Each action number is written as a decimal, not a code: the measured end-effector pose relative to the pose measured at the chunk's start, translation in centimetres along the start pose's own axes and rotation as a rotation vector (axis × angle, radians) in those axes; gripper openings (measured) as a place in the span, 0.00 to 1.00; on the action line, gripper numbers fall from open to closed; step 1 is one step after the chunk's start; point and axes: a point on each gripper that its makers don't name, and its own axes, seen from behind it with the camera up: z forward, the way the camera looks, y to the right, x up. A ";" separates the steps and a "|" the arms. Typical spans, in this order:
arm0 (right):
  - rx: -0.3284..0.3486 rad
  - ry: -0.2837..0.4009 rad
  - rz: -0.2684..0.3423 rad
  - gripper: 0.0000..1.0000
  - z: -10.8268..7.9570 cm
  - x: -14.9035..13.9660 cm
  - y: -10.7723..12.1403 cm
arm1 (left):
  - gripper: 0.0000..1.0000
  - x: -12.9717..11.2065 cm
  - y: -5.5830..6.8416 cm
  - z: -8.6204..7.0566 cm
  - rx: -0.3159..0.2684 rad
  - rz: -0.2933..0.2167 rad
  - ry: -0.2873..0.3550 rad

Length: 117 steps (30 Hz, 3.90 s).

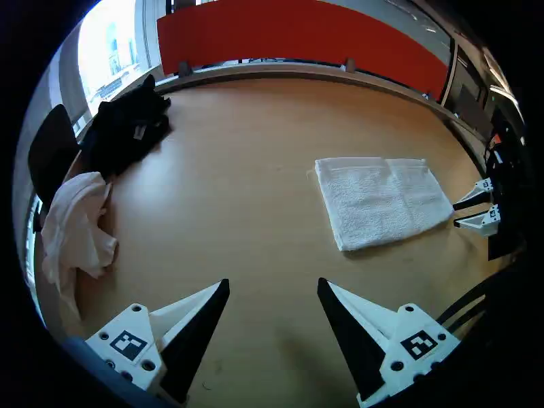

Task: Fold towel

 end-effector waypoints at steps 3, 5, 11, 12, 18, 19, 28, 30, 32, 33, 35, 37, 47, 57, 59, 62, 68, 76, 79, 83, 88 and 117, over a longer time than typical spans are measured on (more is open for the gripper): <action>0.005 -0.001 0.006 0.41 0.1 0.1 -0.1 | 0.96 0.0 0.0 0.0 -0.001 -0.001 0.000; 0.009 -0.004 0.007 0.38 0.2 0.1 -0.1 | 0.96 0.0 -0.1 -0.1 -0.001 -0.001 0.000; 0.006 -0.010 0.003 0.18 0.5 -0.1 0.0 | 0.96 0.1 -0.1 0.0 -0.001 0.003 0.000; 0.005 -0.011 0.003 0.14 0.6 -0.1 0.1 | 0.96 0.1 -0.1 0.0 -0.001 0.003 -0.001; 0.006 0.001 0.012 0.05 0.5 0.2 0.0 | 0.96 0.0 -0.2 0.0 0.000 0.001 -0.002; 0.006 0.002 0.014 0.05 0.5 0.2 0.0 | 0.96 0.0 -0.2 0.0 0.000 0.001 -0.002; -0.003 0.048 0.042 0.05 -0.8 2.1 0.1 | 0.96 0.5 -0.4 0.1 0.001 0.004 0.005; -0.007 0.068 0.040 0.05 -1.3 2.9 0.2 | 0.96 0.7 -0.5 0.1 0.002 0.005 0.008; -0.013 0.090 0.034 0.05 -1.9 3.9 0.3 | 0.96 0.9 -0.5 0.1 0.003 0.007 0.010; -0.016 0.100 0.031 0.05 -2.3 4.4 0.3 | 0.96 1.0 -0.6 0.1 0.003 0.007 0.011; -0.021 0.124 0.024 0.05 -3.0 5.5 0.4 | 0.96 1.1 -0.6 0.1 0.004 0.010 0.014; -0.026 0.144 0.015 0.05 -3.8 6.6 0.5 | 0.96 1.3 -0.6 0.0 0.004 0.011 0.017; -0.065 0.224 -0.055 0.05 -7.9 11.1 1.5 | 0.96 2.2 -0.4 -0.1 0.001 0.013 0.030; -0.097 0.246 -0.095 0.05 -10.9 12.4 2.8 | 0.96 2.5 0.0 -0.3 -0.007 0.014 0.037; -0.101 0.244 -0.098 0.05 -11.1 12.3 3.0 | 0.96 2.6 0.1 -0.4 -0.008 0.014 0.039; -0.100 0.243 -0.099 0.05 -11.1 12.2 3.0 | 0.96 2.6 0.2 -0.4 -0.009 0.015 0.038; -0.089 0.241 -0.106 0.05 -10.5 12.2 2.6 | 0.96 2.7 0.2 -0.3 -0.008 0.012 0.038; -0.061 0.241 -0.124 0.05 -9.5 12.8 1.5 | 0.96 2.7 0.1 -0.3 -0.005 0.010 0.039; -0.049 0.242 -0.132 0.05 -9.1 13.2 1.0 | 0.96 2.7 0.1 -0.3 -0.005 0.007 0.038; -0.026 0.242 -0.143 0.05 -8.2 13.7 -0.1 | 0.96 2.8 0.1 -0.3 -0.005 0.003 0.039; 0.014 0.237 -0.157 0.05 -6.7 14.2 -2.0 | 0.96 2.9 0.2 -0.3 -0.006 0.001 0.043; 0.142 0.156 -0.163 0.36 0.7 13.5 -8.6 | 0.96 2.7 -2.2 -1.1 0.024 -0.032 0.047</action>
